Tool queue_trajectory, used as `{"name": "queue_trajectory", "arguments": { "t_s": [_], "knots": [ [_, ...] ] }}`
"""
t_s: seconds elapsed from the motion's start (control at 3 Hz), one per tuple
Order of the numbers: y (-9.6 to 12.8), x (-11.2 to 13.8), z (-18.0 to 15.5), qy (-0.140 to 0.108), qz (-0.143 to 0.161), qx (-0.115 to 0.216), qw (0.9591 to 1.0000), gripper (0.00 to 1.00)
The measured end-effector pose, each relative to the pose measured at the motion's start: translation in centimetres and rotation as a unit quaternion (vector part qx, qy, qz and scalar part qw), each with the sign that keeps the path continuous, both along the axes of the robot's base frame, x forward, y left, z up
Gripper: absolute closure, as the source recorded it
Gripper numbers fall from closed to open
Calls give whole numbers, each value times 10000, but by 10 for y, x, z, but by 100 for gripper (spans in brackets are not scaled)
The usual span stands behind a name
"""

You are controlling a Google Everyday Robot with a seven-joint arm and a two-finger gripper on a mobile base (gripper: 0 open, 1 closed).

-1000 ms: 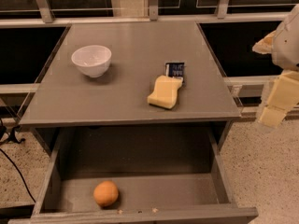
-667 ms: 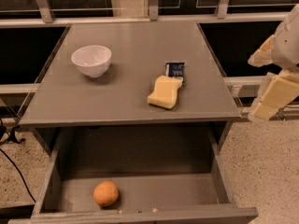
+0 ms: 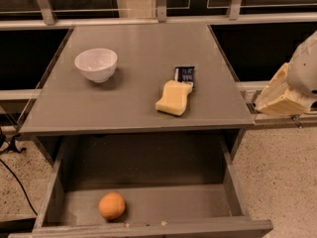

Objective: Pick orange from top drawer and place on counter

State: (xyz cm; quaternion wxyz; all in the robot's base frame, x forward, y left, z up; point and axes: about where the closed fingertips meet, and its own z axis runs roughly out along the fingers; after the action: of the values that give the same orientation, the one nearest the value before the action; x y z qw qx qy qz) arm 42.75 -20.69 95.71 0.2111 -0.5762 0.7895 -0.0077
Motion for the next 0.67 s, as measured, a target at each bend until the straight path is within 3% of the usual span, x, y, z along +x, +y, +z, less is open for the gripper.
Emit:
{"name": "queue_trajectory", "arguments": {
  "t_s": [0.33,0.67],
  "knots": [
    [11,-3,-24,-220,-111,608,9978,96],
    [35,3,-54,-432,-12,1365,9897,100]
  ]
}}
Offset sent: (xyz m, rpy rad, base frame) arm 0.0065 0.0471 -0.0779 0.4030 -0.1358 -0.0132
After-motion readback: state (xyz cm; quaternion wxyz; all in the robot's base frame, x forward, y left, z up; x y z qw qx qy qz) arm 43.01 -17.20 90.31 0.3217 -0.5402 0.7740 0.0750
